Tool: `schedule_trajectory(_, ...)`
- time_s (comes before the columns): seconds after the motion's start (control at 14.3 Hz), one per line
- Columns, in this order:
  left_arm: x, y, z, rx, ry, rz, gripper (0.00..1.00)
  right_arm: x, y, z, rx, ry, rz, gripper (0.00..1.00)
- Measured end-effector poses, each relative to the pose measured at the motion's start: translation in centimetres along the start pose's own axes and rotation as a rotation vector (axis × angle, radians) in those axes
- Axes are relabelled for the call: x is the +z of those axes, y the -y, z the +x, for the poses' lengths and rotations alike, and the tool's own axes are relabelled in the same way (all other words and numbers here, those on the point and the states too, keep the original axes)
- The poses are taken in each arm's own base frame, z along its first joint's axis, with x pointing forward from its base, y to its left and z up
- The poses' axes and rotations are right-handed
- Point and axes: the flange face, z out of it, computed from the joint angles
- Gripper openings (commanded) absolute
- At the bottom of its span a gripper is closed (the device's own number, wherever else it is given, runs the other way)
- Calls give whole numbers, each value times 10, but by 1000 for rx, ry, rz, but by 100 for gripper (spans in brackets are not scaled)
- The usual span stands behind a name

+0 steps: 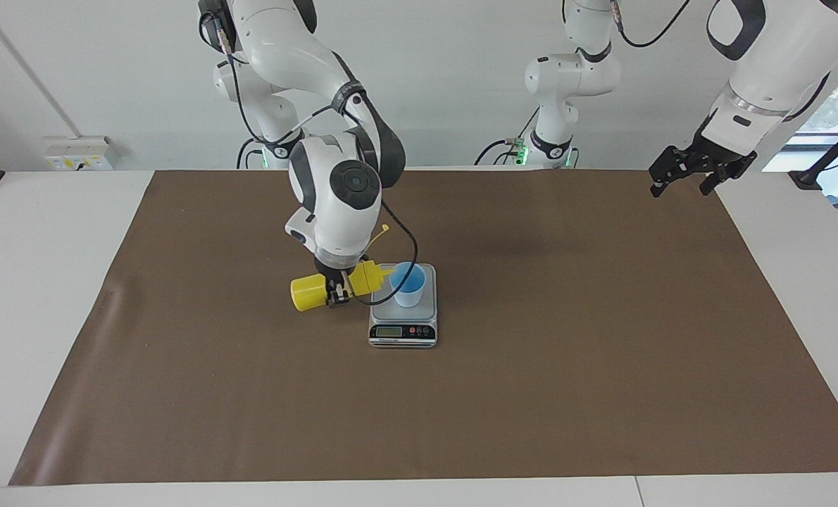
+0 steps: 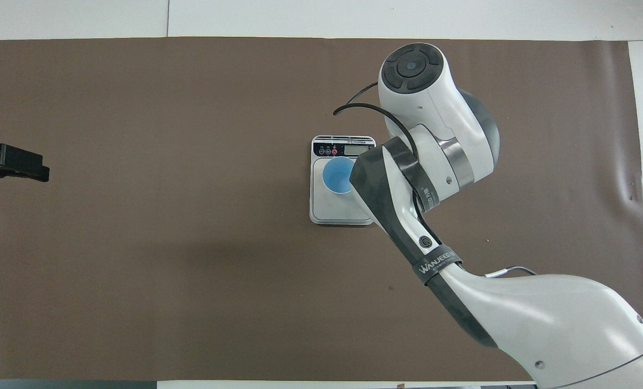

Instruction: Pour seasoning into cup on scale with both arms

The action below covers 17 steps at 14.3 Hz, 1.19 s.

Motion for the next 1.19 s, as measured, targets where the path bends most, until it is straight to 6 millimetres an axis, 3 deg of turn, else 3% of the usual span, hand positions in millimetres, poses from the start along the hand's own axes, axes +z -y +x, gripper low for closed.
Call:
schedule_trajectory(0.49, 1, 1, 0, 29, 1, 0, 100, -9, -2, -7, -35, -119, 2, 0)
schedule_trajectory(0.84, 1, -2, 0, 34, 2, 0, 100, 2, -1, -21, -15, -190, -15, 0)
schedule_trajectory(1.19, 1, -2, 0, 33, 2, 0, 100, 4, 0, -19, 5, -198, -15, 0)
